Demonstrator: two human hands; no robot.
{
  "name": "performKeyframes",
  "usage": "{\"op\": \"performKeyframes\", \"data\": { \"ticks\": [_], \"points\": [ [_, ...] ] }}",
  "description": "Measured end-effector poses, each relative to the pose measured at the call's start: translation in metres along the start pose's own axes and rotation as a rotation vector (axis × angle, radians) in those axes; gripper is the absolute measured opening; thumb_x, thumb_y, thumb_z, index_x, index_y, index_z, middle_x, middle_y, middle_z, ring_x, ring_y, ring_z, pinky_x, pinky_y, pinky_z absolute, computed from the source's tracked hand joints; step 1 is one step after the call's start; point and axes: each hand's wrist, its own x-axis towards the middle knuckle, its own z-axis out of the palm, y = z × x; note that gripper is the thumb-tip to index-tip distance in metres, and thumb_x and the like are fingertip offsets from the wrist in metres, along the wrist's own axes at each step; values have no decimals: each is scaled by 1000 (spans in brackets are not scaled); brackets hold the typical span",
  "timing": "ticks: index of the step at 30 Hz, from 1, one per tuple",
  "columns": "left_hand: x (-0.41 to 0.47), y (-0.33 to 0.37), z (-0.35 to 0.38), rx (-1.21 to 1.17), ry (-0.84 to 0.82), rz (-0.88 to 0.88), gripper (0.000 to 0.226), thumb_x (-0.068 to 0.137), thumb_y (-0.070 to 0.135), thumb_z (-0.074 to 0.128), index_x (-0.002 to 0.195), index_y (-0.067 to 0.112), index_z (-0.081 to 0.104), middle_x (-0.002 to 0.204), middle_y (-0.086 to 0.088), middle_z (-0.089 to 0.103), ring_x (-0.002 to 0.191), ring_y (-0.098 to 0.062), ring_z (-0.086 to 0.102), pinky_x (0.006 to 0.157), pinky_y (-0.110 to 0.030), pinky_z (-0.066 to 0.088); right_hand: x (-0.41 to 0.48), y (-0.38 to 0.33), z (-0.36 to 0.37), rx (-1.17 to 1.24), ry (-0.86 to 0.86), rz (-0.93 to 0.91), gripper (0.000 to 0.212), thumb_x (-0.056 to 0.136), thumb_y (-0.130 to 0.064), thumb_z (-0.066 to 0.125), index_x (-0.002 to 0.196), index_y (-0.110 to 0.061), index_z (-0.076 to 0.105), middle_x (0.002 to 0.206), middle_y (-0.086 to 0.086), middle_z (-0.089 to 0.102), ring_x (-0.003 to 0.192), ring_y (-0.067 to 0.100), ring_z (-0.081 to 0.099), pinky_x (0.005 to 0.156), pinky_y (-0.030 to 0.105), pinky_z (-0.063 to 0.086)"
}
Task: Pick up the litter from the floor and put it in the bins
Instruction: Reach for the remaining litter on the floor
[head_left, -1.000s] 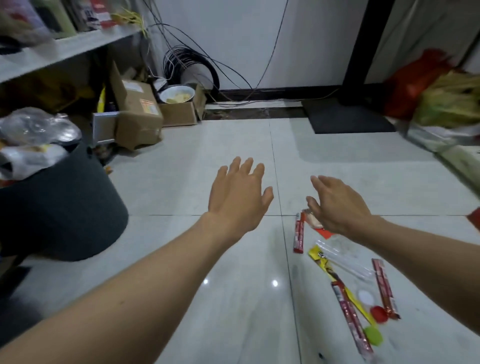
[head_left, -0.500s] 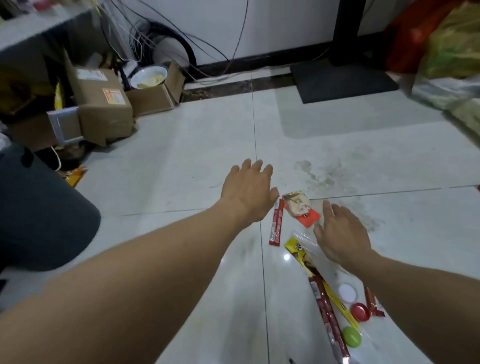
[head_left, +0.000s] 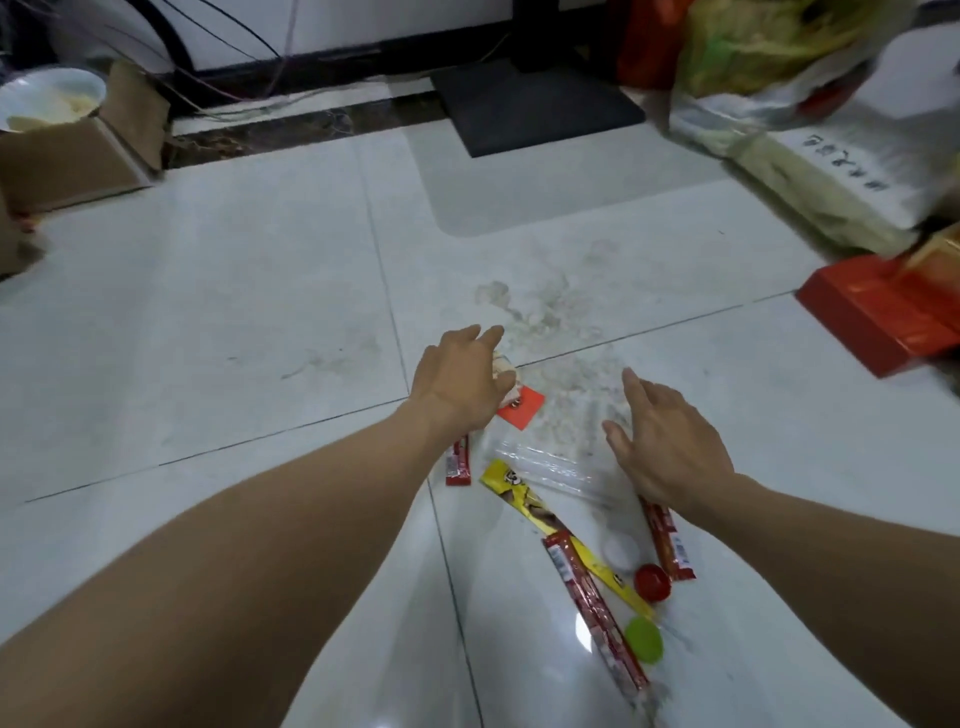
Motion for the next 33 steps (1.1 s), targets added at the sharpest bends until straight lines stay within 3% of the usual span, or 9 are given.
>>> {"op": "performKeyframes", "data": {
  "ticks": [7, 12, 21, 26, 29, 33],
  "points": [
    [34, -20, 38, -149, -81, -64, 69, 87, 44, 64, 147, 25, 35, 141, -9, 47, 131, -29, 40, 103, -42, 39, 7, -16, 20, 97, -11, 53, 66, 100, -40, 38, 153, -11, 12, 151, 11, 34, 139, 26, 29, 107, 36, 34],
    [46, -35, 60, -161, -130, -89, 75, 79, 46, 72, 144, 30, 37, 134, -6, 51, 124, -28, 46, 99, -42, 41, 16, -27, 34, 69, -54, -17, 64, 100, -40, 37, 153, -11, 16, 155, 9, 29, 143, 24, 24, 112, 33, 28],
    [50, -34, 67, -113, -57, -111, 81, 69, 53, 79, 139, 41, 42, 129, -8, 46, 125, -28, 35, 102, -40, 31, 30, -24, 40, 102, -52, -34, 63, 98, -35, 44, 151, -10, 22, 154, 8, 30, 142, 24, 23, 113, 33, 26],
    [45, -34, 69, -298, 12, -49, 72, 72, 34, 83, 135, 30, 50, 115, -10, 51, 111, -28, 49, 94, -33, 39, 26, -18, 38, 134, -72, -14, 64, 98, -36, 45, 152, -11, 21, 156, 8, 27, 145, 23, 20, 115, 33, 23],
    [40, -29, 63, -381, 25, -3, 67, 74, 20, 82, 133, 24, 53, 111, -7, 52, 108, -25, 51, 85, -22, 34, 24, -18, 35, 289, -63, 40, 61, 98, -36, 48, 150, -12, 28, 153, 8, 35, 141, 24, 30, 113, 34, 27],
    [29, -12, 46, -441, 36, 66, 68, 70, 12, 83, 132, 20, 56, 108, -1, 50, 105, -16, 49, 84, -15, 32, 26, -22, 22, 754, -26, 226, 56, 92, -36, 63, 141, -15, 46, 136, 4, 55, 124, 19, 52, 106, 32, 40]
  ]
}}
